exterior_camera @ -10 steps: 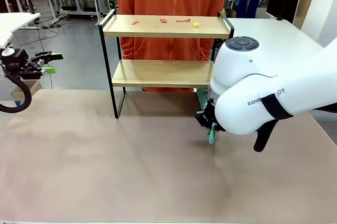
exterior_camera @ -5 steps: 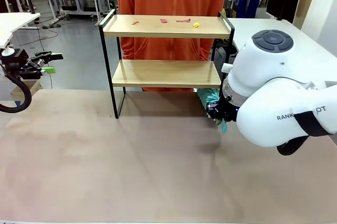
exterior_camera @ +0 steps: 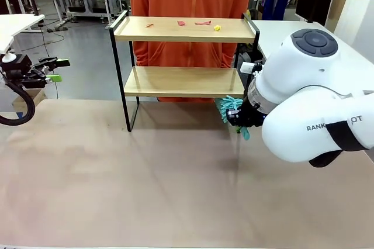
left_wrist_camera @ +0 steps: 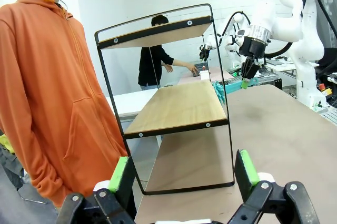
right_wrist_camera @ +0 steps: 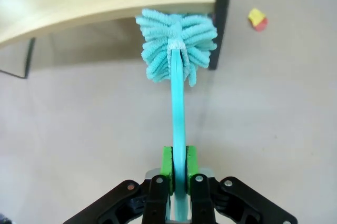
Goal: Clean the shelf.
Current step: Clean the specific section of the Shelf indicated by the human with the Duster.
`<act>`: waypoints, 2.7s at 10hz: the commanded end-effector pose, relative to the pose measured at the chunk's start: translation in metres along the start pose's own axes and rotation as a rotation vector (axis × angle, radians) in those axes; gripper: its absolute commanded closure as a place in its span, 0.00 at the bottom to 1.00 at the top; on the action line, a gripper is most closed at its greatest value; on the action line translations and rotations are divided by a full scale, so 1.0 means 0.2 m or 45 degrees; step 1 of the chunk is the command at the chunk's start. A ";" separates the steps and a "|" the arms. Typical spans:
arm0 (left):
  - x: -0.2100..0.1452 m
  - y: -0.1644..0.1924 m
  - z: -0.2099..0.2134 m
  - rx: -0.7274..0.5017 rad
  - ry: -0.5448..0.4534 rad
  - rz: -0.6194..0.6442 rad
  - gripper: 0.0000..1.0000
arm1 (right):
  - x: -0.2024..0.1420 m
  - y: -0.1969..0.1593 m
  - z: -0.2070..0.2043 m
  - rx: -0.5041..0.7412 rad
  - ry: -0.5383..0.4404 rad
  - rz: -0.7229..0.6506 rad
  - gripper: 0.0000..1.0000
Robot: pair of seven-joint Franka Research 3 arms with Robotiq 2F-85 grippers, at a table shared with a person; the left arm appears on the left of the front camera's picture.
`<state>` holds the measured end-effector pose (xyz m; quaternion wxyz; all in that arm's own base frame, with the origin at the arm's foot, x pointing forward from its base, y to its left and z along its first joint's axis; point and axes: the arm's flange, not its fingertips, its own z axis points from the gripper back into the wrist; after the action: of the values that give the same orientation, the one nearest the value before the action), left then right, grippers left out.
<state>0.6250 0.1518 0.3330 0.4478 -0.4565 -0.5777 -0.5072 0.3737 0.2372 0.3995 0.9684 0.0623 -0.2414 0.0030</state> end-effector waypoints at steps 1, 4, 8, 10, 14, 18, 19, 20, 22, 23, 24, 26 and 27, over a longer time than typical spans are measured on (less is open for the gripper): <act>0.01 -0.01 -0.01 -0.003 0.013 -0.015 0.00 | -0.12 -0.11 0.05 0.138 0.009 0.131 0.87; 0.01 -0.01 -0.01 -0.003 0.013 -0.015 0.00 | -0.14 -0.12 0.07 0.233 0.000 0.380 0.87; 0.01 -0.01 -0.01 -0.003 0.013 -0.015 0.00 | -0.24 -0.24 0.13 0.369 0.068 0.676 0.87; 0.01 -0.01 -0.01 -0.003 0.013 -0.015 0.00 | -0.33 -0.38 0.22 0.424 0.106 0.789 0.87; 0.01 -0.01 -0.01 -0.003 0.013 -0.015 0.00 | -0.55 -0.69 0.43 0.416 0.180 0.941 0.87; 0.01 -0.01 -0.01 -0.003 0.013 -0.015 0.00 | -0.92 -0.80 0.60 0.318 0.206 1.065 0.87; 0.01 -0.01 -0.01 -0.003 0.013 -0.015 0.00 | -1.00 -0.82 0.60 0.347 0.260 1.074 0.87; 0.01 -0.01 -0.01 -0.003 0.013 -0.015 0.00 | -1.09 -0.81 0.58 0.345 0.312 1.096 0.87; 0.01 -0.01 -0.01 -0.003 0.013 -0.015 0.00 | -1.21 -0.77 0.50 0.358 0.398 1.120 0.87; 0.01 -0.01 -0.01 -0.003 0.013 -0.015 0.00 | -1.24 -0.77 0.43 0.363 0.448 1.119 0.87; 0.01 -0.01 -0.01 -0.003 0.013 -0.015 0.00 | -1.27 -0.77 0.41 0.334 0.468 1.111 0.87; 0.01 -0.01 -0.01 -0.003 0.013 -0.015 0.00 | -0.32 -0.55 1.05 0.373 0.494 1.146 0.87; 0.01 -0.01 -0.01 -0.003 0.013 -0.015 0.00 | -0.32 -0.55 1.05 0.373 0.494 1.146 0.87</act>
<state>0.6252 0.1517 0.3332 0.4477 -0.4564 -0.5777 -0.5075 0.2199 0.1072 0.5385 0.8789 0.0800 -0.0507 0.4674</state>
